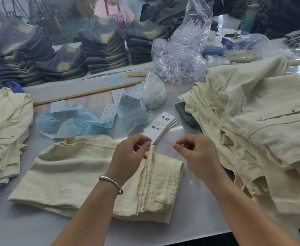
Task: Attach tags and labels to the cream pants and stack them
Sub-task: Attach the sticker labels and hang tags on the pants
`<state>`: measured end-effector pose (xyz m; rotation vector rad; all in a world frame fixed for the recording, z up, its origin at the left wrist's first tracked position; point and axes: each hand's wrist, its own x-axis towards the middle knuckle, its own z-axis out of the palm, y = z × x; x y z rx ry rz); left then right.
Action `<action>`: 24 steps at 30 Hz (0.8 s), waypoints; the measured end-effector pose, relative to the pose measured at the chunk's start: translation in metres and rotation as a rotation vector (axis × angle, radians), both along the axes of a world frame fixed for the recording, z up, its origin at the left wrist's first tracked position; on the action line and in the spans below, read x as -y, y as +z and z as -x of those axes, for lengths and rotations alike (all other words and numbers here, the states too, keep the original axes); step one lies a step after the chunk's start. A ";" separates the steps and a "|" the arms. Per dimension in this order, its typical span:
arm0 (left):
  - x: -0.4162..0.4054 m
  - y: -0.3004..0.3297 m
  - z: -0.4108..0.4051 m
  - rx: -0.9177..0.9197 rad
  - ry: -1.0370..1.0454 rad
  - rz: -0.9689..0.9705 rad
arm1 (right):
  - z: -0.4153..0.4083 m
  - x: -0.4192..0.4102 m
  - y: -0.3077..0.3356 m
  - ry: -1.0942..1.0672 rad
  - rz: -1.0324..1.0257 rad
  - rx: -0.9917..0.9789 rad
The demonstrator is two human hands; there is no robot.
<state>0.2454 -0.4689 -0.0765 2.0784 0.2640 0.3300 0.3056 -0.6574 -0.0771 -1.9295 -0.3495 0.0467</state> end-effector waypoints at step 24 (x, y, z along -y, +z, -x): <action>0.016 -0.098 0.051 -0.030 -0.367 -0.591 | 0.023 -0.001 -0.083 0.477 0.673 0.000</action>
